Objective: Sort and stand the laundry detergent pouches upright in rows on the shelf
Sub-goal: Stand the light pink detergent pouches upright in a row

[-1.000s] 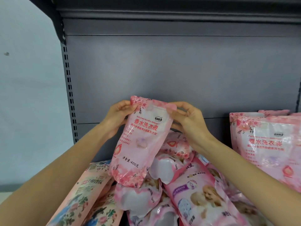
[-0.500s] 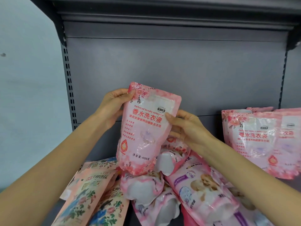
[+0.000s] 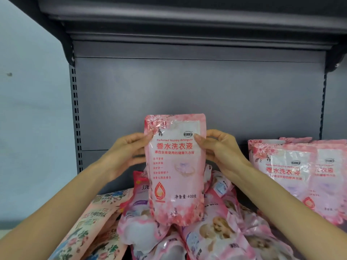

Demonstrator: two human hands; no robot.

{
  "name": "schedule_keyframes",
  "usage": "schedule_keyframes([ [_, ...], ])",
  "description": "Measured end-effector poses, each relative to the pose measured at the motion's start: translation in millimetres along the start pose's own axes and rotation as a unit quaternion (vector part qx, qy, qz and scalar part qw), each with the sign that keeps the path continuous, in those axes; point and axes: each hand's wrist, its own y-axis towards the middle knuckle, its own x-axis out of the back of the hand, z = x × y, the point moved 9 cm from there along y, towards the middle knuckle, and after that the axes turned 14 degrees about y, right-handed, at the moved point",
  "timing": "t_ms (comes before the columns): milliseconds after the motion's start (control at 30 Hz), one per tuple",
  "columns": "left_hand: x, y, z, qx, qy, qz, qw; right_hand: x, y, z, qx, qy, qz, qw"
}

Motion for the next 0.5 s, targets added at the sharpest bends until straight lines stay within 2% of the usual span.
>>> schedule_keyframes([
  [100,-20,-6,3,0.018,0.013,0.042,0.999,12,1,10,0.005,-0.004,0.015,1.0],
  [500,-113,3,-72,-0.051,0.024,-0.075,0.996,102,-2,85,0.037,0.017,0.035,0.999],
])
